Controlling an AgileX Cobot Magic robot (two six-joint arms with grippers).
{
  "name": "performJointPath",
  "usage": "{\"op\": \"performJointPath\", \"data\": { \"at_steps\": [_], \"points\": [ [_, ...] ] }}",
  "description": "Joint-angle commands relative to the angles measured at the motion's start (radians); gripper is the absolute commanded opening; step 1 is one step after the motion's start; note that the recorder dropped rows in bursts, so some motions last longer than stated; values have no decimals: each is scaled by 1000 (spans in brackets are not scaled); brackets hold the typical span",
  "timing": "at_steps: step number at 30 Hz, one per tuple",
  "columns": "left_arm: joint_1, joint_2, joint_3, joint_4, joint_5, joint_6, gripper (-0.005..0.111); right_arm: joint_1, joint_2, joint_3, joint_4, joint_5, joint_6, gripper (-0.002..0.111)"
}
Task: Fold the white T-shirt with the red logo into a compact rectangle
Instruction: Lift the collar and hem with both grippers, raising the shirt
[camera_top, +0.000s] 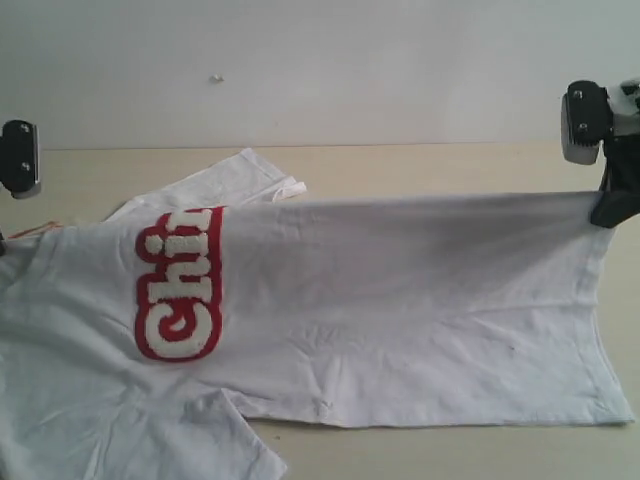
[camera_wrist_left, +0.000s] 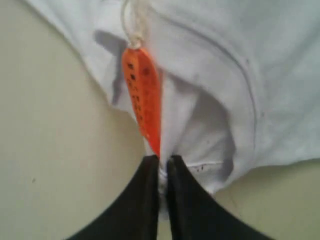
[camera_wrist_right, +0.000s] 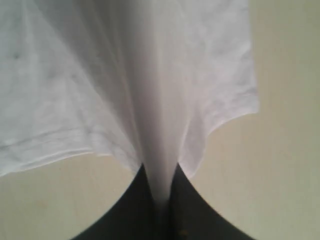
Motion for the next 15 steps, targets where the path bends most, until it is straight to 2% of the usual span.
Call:
{"op": "performJointPath", "data": {
  "at_steps": [1, 10, 15],
  "points": [
    [6, -81, -4, 152, -34, -288, 0, 1, -77, -1, 34, 43, 25, 0],
    [6, -290, -4, 115, -13, -340, 0, 1, -278, -1, 116, 81, 41, 0],
    [6, -412, -4, 114, -11, -462, 0, 1, -375, -1, 181, 123, 42, 0]
  ]
}}
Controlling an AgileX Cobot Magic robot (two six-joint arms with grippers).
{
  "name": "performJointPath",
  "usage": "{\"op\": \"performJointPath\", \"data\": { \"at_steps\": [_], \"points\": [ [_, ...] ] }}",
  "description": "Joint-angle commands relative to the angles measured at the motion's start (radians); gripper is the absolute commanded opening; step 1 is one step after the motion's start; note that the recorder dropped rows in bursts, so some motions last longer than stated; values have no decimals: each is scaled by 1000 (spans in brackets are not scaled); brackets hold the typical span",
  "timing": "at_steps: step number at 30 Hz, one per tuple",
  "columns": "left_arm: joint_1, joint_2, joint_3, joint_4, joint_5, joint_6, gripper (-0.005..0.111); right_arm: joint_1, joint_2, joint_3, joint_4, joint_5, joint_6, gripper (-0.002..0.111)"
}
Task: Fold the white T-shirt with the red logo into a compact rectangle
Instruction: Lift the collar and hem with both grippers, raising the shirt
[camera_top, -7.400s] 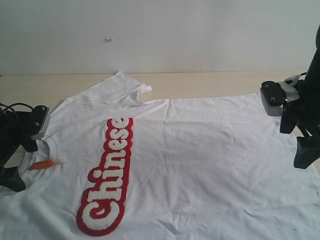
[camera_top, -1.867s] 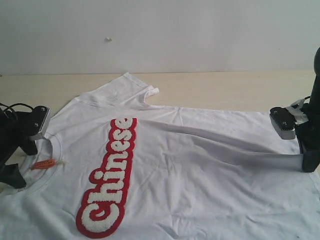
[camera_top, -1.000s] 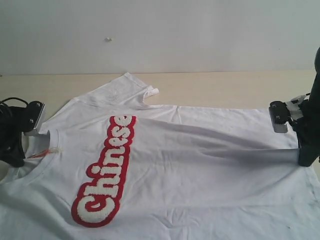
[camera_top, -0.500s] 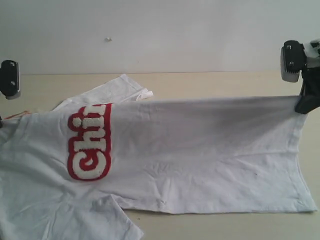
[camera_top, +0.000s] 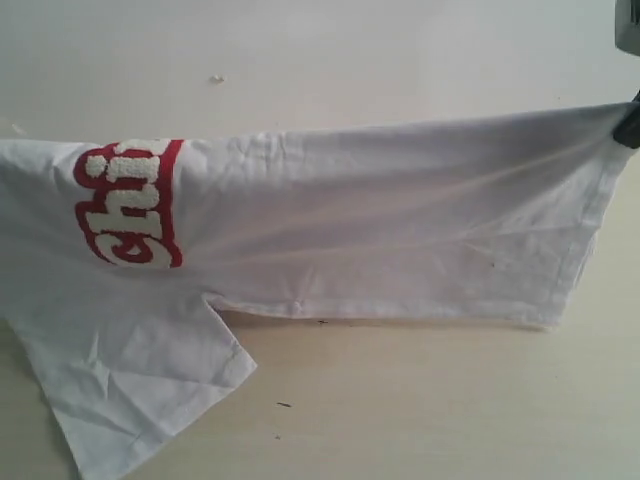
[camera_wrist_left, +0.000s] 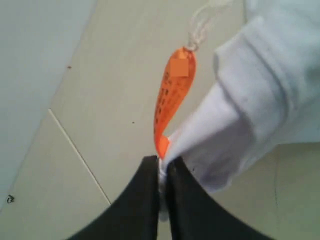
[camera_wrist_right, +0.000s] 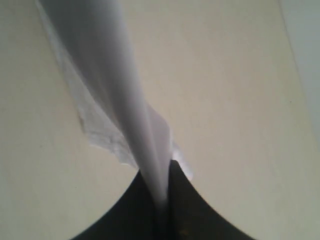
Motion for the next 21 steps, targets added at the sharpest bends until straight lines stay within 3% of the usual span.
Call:
{"op": "performJointPath", "data": {
  "at_steps": [1, 6, 13, 17, 21],
  "points": [
    [6, -118, -4, 5, 9, -131, 0, -3, -95, -1, 50, 40, 10, 0],
    [6, -239, -4, 126, 62, -277, 0, -3, -204, -1, 84, 59, 59, 0],
    [6, -401, -4, 132, 95, -295, 0, -3, -310, -1, 225, 104, 59, 0],
    [6, -496, -4, 201, 91, -467, 0, 29, -360, -1, 230, 99, 85, 0],
    [6, -549, -4, 215, 75, -491, 0, 70, -380, -1, 230, 97, 85, 0]
  ]
}}
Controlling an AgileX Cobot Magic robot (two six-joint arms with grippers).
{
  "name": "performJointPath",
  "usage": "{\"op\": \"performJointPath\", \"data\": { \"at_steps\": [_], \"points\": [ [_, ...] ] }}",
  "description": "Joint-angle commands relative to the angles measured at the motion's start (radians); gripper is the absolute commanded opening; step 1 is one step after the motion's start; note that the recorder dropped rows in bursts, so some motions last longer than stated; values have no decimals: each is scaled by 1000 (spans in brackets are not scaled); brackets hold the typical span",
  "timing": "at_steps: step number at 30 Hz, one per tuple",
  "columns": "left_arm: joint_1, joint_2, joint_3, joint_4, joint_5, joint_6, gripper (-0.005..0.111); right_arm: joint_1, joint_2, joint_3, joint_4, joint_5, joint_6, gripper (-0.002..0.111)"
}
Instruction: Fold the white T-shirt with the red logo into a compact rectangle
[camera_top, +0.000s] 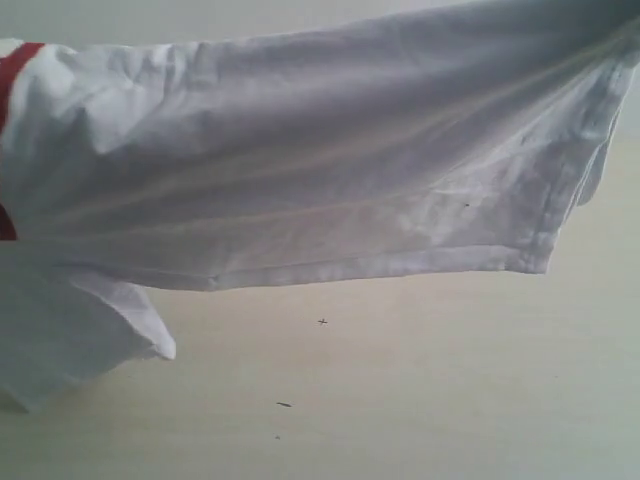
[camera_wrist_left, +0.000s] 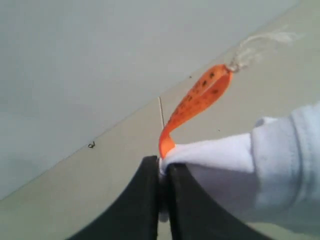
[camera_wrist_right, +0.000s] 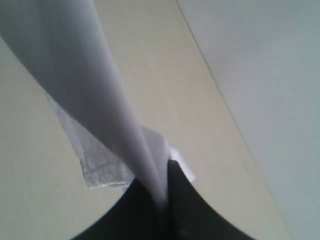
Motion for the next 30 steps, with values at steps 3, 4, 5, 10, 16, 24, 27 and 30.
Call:
{"op": "performJointPath", "data": {
  "at_steps": [3, 4, 5, 10, 16, 24, 27, 30],
  "points": [
    [2, -59, -4, 26, 8, -51, 0, 34, -11, -1, 9, 15, 38, 0],
    [2, -52, -4, 19, 35, -51, 0, 34, -2, -1, 8, 27, 57, 0],
    [2, -39, -4, 19, 60, -42, 0, 34, 11, -1, 3, 27, 70, 0],
    [2, 69, -4, -138, 132, 112, 0, 34, 104, 22, -9, 27, 109, 0],
    [2, 196, -4, -163, 105, 204, 0, 34, 231, 32, -115, 27, 133, 0],
    [2, 338, -4, -154, -39, 215, 0, 34, 376, 9, -128, -66, 133, 0],
    [2, 416, -4, -156, -59, 215, 0, 34, 431, 9, -135, -118, 133, 0],
    [2, 484, -4, -154, -100, 215, 0, 34, 484, 9, -140, -165, 113, 0]
  ]
}}
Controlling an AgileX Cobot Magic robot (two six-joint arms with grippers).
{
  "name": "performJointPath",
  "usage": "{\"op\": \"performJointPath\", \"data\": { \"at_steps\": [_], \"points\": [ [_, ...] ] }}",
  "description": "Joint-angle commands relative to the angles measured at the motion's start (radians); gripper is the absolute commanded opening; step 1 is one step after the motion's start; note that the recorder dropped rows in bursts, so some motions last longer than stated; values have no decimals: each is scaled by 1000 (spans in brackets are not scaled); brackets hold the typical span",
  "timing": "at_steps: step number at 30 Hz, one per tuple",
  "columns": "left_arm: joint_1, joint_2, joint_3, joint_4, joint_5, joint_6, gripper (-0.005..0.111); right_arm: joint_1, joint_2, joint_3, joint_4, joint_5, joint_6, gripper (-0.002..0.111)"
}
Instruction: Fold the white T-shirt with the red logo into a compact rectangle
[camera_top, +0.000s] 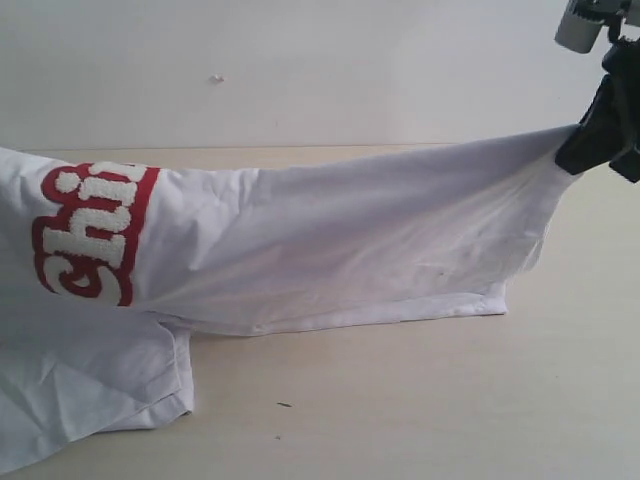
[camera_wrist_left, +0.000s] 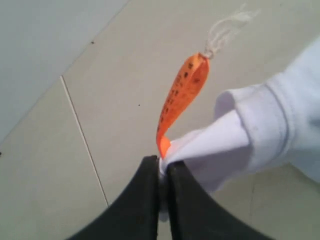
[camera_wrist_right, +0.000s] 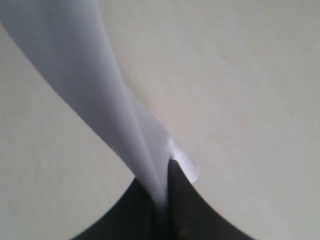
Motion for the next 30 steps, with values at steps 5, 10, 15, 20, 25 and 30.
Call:
{"op": "performJointPath", "data": {
  "at_steps": [5, 10, 15, 20, 25, 30],
  "points": [
    [2, 166, -6, 5, -199, 0, 0, 2, 131, -9, -50, -163, -46, 0],
    [2, 202, -6, 33, -339, -9, 0, 2, 146, -11, -148, -311, -15, 0],
    [2, 196, -6, 94, -372, -75, 0, 2, 121, -51, -118, -309, -15, 0],
    [2, 134, -6, 42, -298, -10, 0, 2, 48, -58, -95, -237, -6, 0],
    [2, 18, -6, -150, -183, 219, 0, 2, -40, -58, -76, -101, -6, 0],
    [2, -112, -6, -161, 29, 235, 0, 2, -153, -58, -45, 39, 72, 0]
  ]
}}
